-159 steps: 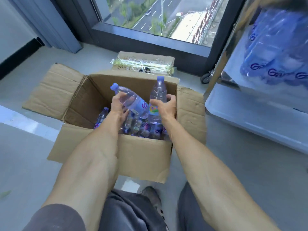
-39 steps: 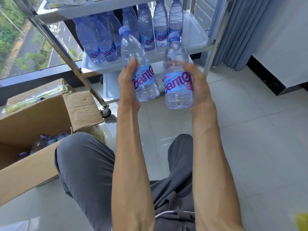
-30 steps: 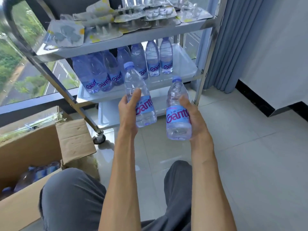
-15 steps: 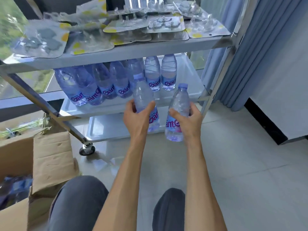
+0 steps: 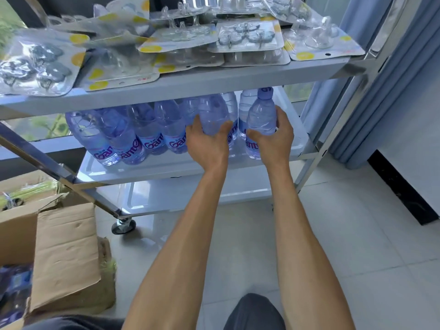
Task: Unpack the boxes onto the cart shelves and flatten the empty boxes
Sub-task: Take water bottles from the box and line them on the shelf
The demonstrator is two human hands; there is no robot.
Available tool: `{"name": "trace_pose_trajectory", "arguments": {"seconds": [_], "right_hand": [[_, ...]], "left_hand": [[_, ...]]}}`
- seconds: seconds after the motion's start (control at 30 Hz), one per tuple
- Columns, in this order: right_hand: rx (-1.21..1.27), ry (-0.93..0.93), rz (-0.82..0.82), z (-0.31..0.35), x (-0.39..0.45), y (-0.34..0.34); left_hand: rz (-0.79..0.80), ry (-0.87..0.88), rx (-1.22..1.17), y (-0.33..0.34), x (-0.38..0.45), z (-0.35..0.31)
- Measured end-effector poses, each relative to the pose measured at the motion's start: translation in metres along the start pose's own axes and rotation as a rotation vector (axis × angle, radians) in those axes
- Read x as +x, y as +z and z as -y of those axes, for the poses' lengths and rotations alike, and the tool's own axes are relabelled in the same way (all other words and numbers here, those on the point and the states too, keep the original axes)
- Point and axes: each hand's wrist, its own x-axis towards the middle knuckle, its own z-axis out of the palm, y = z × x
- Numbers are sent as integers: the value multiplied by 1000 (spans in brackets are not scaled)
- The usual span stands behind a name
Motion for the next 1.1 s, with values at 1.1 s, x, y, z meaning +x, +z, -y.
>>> {"name": "trace_pose_trajectory", "arguments": {"seconds": [1.1], "right_hand": [[-13, -13, 31, -50, 3, 22]], "left_hand": [[-28, 195, 192, 16, -12, 44]]}}
